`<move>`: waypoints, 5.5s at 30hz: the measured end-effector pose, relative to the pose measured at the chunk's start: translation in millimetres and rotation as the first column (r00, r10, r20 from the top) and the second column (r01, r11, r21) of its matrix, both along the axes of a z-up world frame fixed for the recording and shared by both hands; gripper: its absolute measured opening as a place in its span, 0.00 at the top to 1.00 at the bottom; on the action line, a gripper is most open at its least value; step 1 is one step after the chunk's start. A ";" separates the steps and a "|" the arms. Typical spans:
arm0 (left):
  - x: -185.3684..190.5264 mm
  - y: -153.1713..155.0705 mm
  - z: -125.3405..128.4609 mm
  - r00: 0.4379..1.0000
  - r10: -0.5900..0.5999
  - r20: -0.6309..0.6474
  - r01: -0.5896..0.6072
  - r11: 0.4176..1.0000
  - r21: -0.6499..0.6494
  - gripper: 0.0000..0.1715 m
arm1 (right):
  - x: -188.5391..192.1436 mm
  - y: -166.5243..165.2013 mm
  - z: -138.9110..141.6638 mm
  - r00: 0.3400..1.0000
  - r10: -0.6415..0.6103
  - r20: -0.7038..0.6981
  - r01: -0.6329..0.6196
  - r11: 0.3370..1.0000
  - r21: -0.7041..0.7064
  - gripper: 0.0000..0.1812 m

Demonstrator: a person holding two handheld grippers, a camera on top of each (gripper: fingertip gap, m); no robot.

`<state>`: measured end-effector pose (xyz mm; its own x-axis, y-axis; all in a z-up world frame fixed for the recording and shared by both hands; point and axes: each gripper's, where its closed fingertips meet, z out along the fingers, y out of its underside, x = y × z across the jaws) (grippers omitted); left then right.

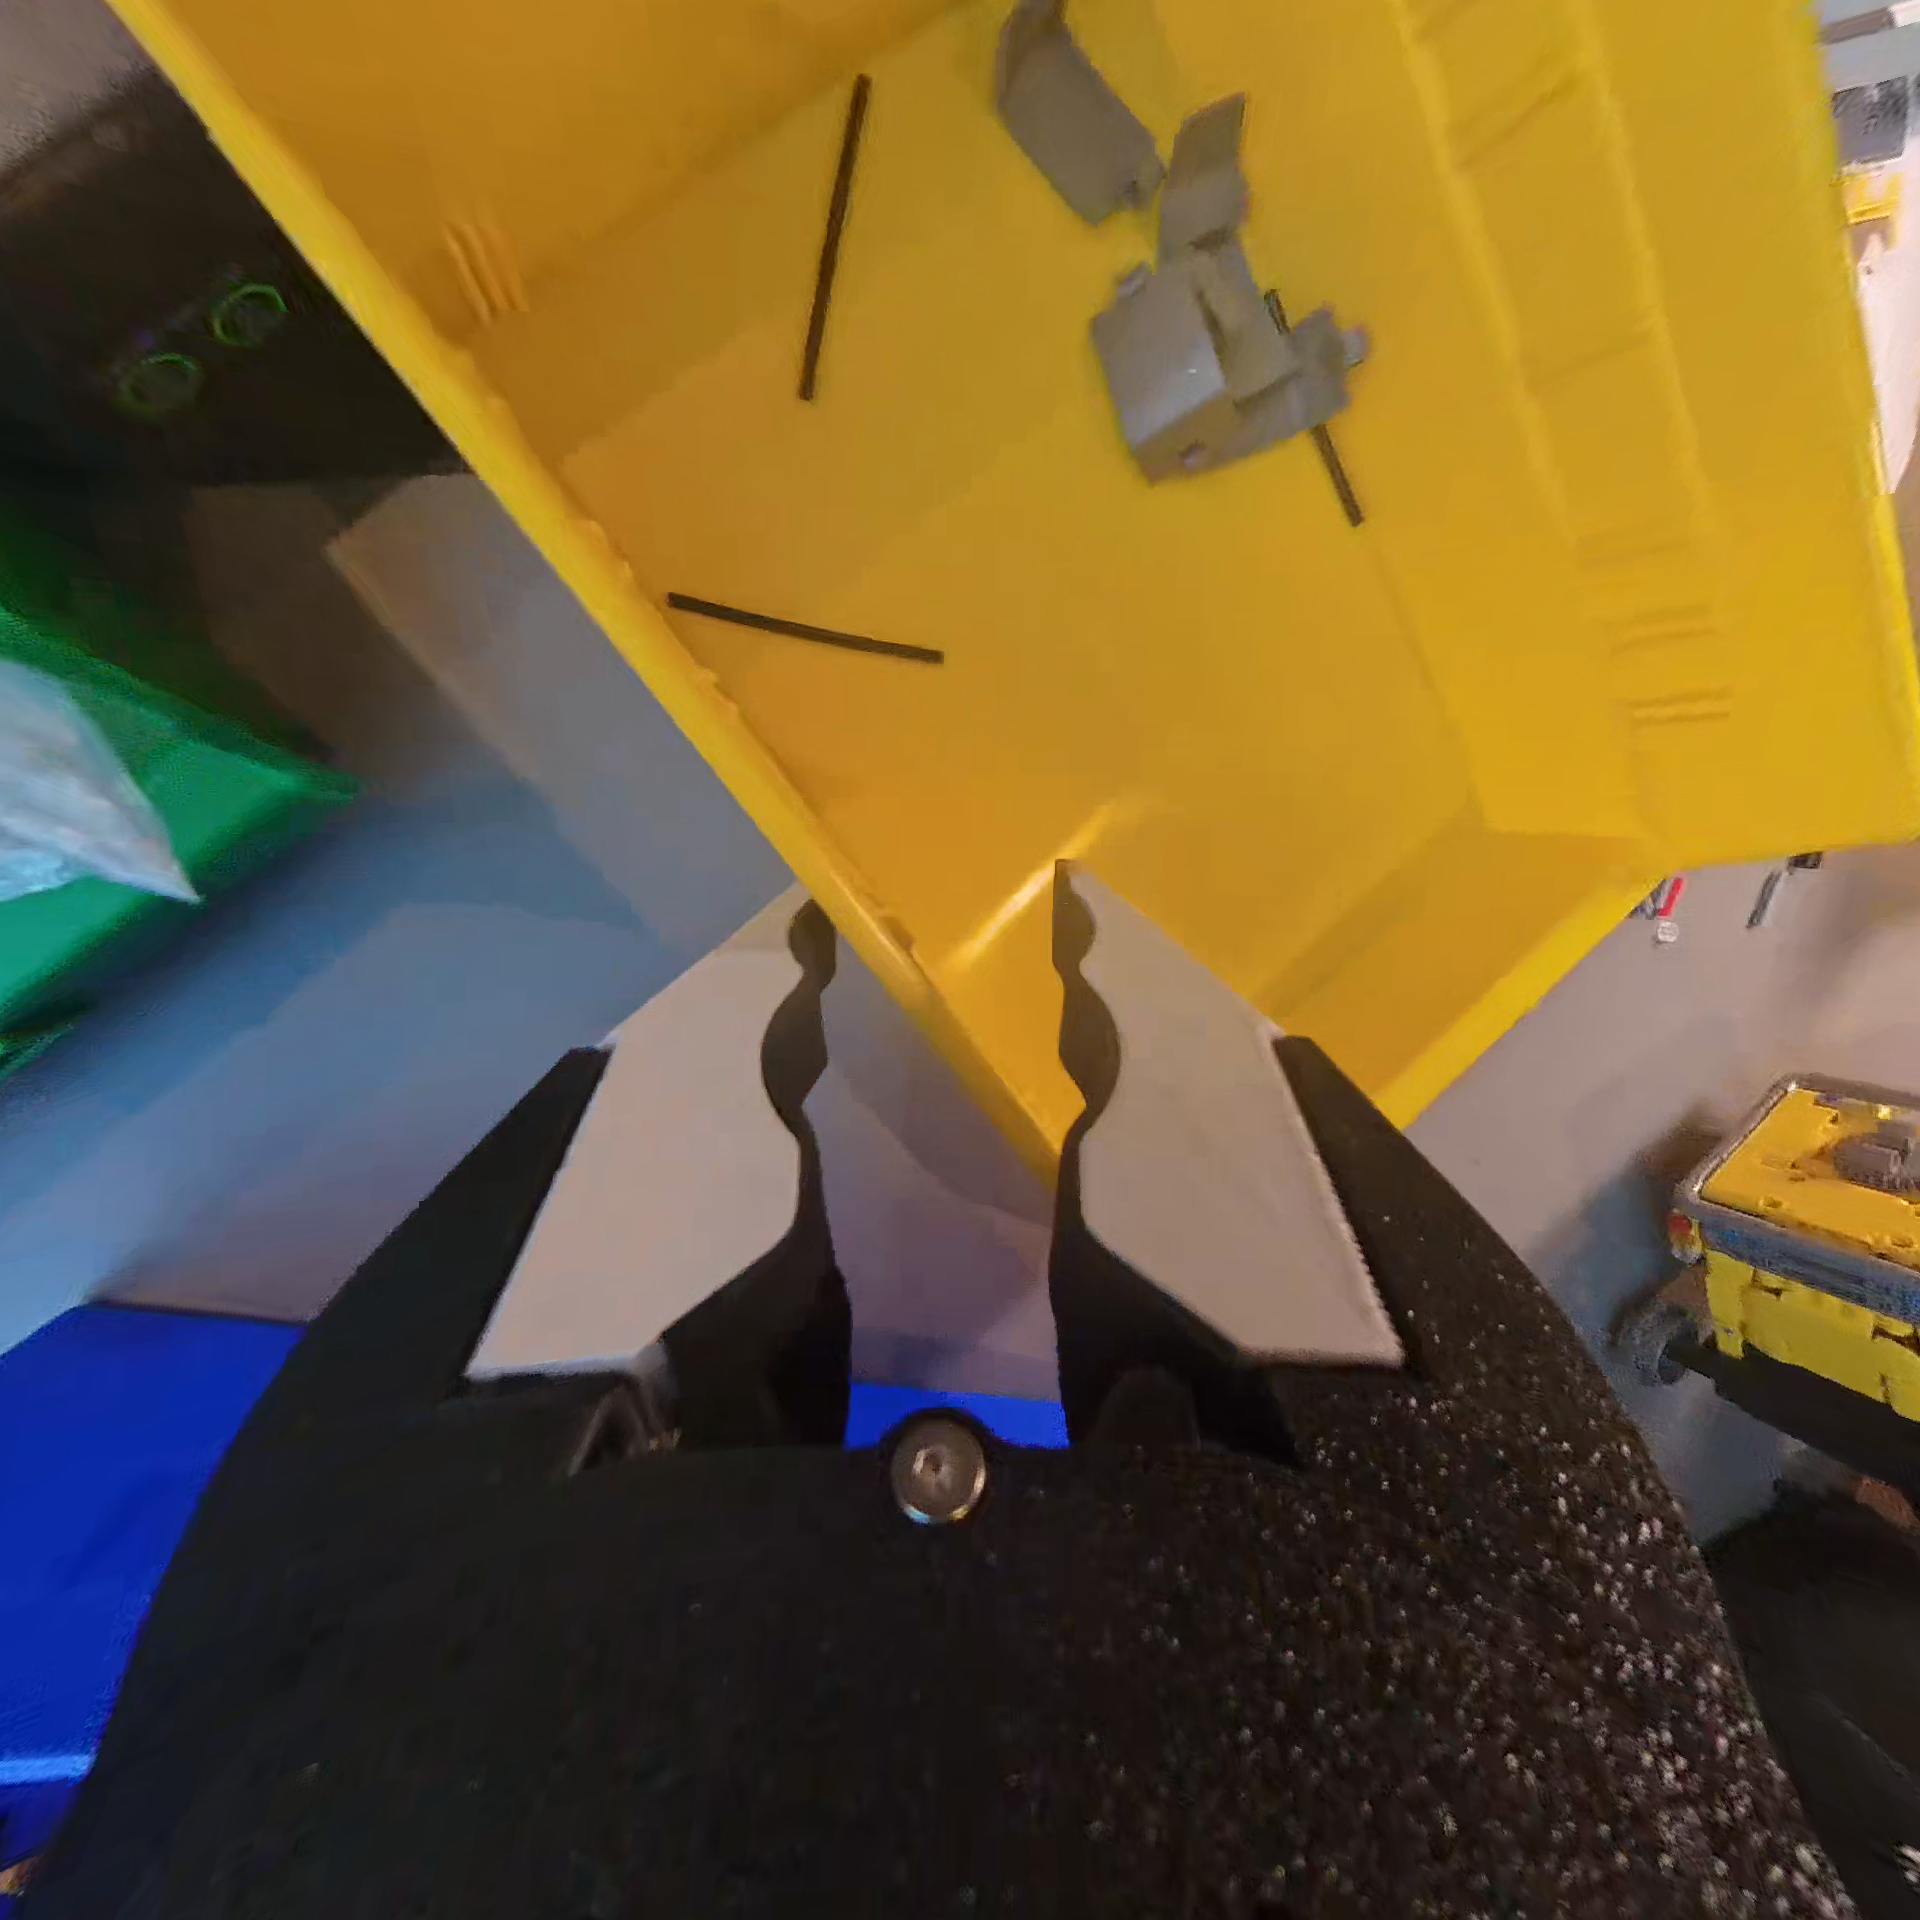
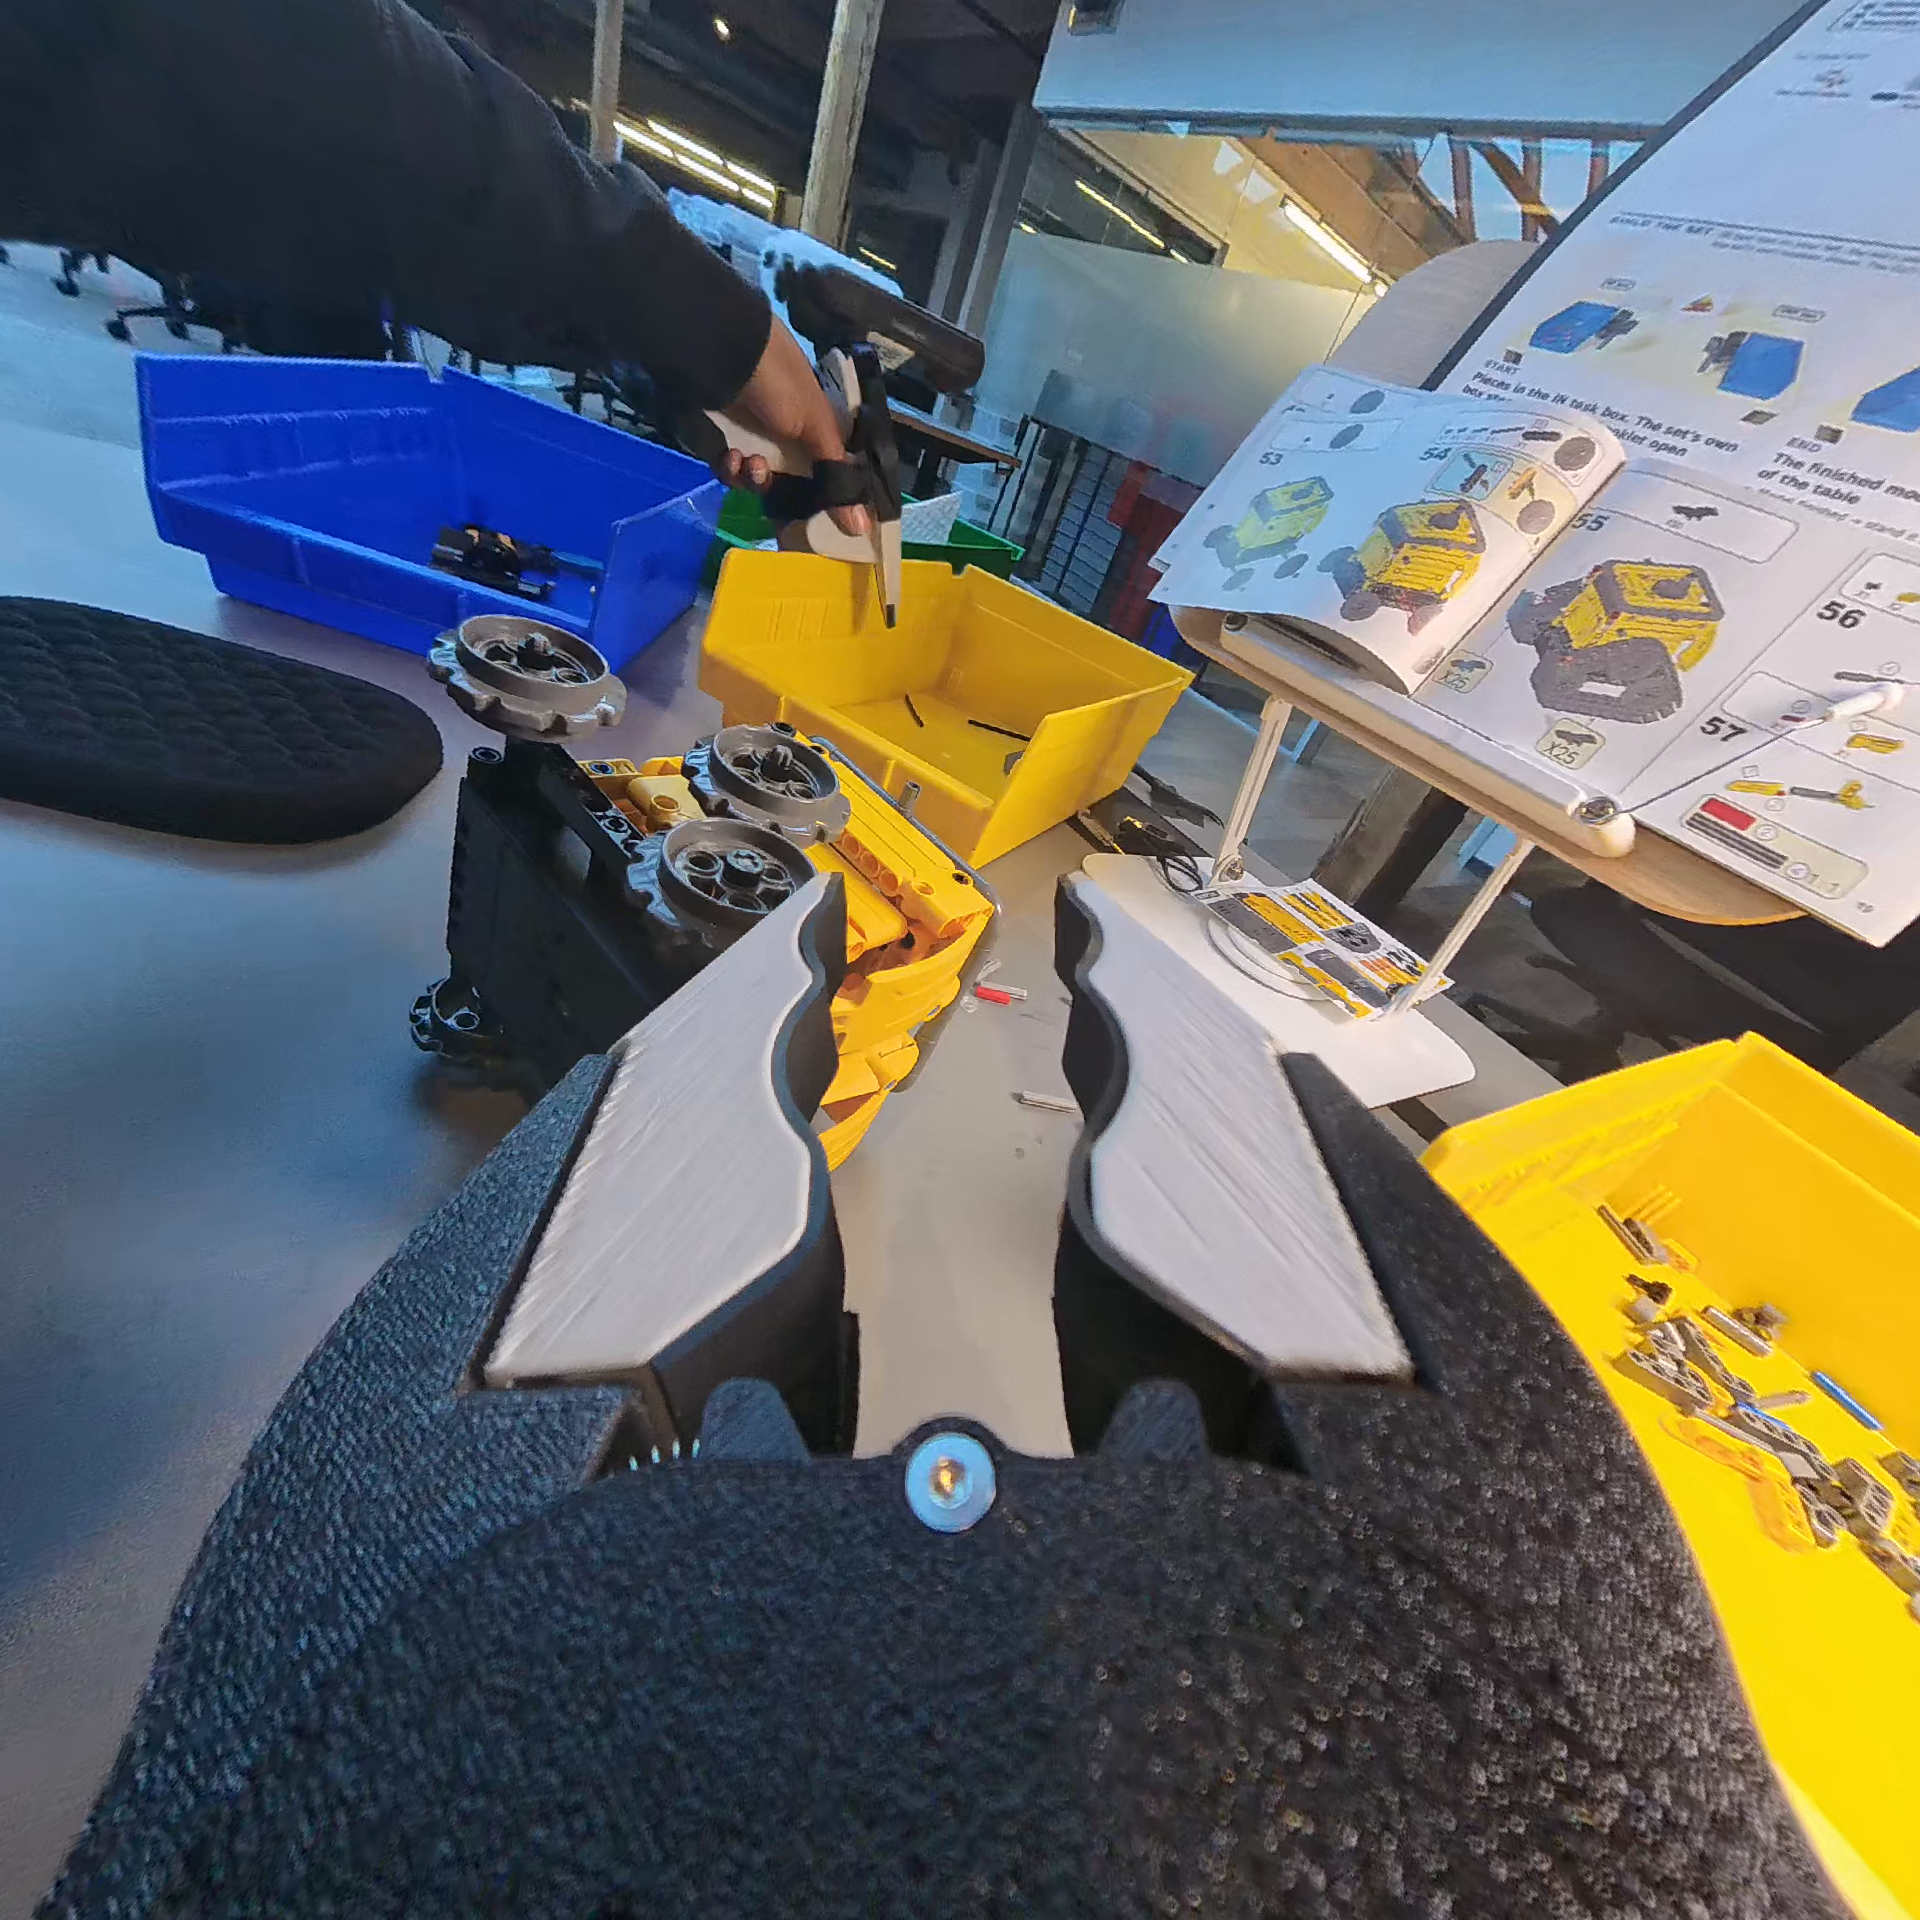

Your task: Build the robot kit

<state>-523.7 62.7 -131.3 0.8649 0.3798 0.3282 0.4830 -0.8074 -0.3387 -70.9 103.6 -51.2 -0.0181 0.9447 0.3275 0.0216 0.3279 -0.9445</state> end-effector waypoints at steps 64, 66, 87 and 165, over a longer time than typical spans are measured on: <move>-101.8 -275.6 295.2 0.415 0.531 -0.739 -0.161 0.842 0.514 0.99 | 5.4 -10.8 16.5 0.999 0.018 -0.049 -0.017 1.000 0.023 0.80; -103.4 -289.6 287.4 0.413 0.620 -0.668 -0.181 0.774 0.606 0.99 | 5.2 -10.5 15.5 0.999 0.017 -0.046 -0.016 1.000 0.022 0.80; -48.1 -302.5 281.0 0.034 0.741 -0.671 0.124 0.663 0.738 1.00 | 11.9 15.5 13.8 0.997 -0.050 -0.060 0.047 0.998 -0.043 0.80; 14.7 1.5 95.9 0.934 0.304 -0.186 -0.202 0.882 0.425 0.93 | 52.4 13.9 87.1 0.939 -0.061 -0.338 -0.017 0.975 -0.223 0.80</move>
<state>-509.1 64.1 -35.3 0.8275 0.4802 0.2910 0.5154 -0.4440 -0.7329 -18.4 117.6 35.9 0.0795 0.9923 0.0953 -0.3097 0.1154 -0.9438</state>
